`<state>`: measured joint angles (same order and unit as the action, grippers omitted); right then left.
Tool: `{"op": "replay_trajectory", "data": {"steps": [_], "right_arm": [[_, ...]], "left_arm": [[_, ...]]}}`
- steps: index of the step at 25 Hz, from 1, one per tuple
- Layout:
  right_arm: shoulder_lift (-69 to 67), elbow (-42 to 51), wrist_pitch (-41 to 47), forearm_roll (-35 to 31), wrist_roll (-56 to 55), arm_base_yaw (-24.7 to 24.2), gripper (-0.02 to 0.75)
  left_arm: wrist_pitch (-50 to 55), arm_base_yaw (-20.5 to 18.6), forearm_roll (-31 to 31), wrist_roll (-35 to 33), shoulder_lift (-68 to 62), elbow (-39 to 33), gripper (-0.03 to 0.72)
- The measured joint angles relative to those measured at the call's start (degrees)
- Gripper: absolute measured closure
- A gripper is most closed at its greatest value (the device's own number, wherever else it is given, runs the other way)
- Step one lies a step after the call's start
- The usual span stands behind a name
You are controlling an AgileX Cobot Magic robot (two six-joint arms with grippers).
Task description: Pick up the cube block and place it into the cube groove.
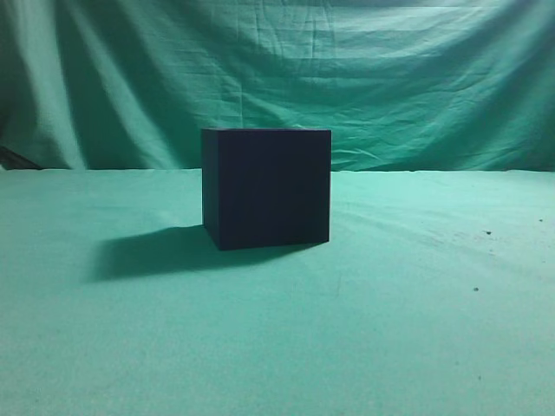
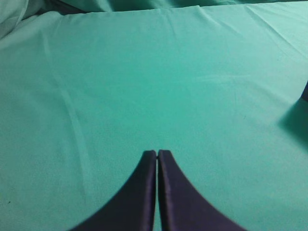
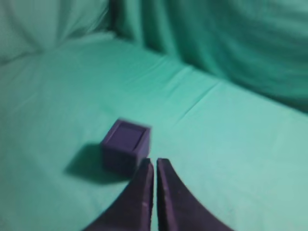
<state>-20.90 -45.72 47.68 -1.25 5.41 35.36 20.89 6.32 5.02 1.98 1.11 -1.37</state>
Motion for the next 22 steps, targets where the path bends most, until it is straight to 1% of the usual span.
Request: {"op": "replay_trajectory", "data": {"steps": [6,9,12,15,17,20,22], "right_arm": [[10.1,16.1,-13.7,-0.1,0.0,-14.5,0.738],[14.7,24.5,-18.3,-1.1,0.0,-20.7,0.738],[17.7,32.2,-22.1,-2.2,0.0,-25.7,0.738],[20.3,38.7,-24.3,-2.5,0.0,-28.9,0.738],[21.3,42.6,-25.6,-2.6,0.0,-30.2,0.738],[21.5,46.7,-26.5,-2.9,0.0,-31.1,0.738],[21.5,47.2,-26.2,-3.0,0.0,-31.2,0.738]], "left_arm": [[0.0,0.0,0.0,0.0,0.0,0.0,0.688],[0.0,0.0,0.0,0.0,0.0,0.0,0.688],[0.0,0.0,0.0,0.0,0.0,0.0,0.688],[0.0,0.0,0.0,0.0,0.0,0.0,0.688],[0.0,0.0,0.0,0.0,0.0,0.0,0.688],[0.0,0.0,0.0,0.0,0.0,0.0,0.688],[0.0,0.0,0.0,0.0,0.0,0.0,0.688]]}}
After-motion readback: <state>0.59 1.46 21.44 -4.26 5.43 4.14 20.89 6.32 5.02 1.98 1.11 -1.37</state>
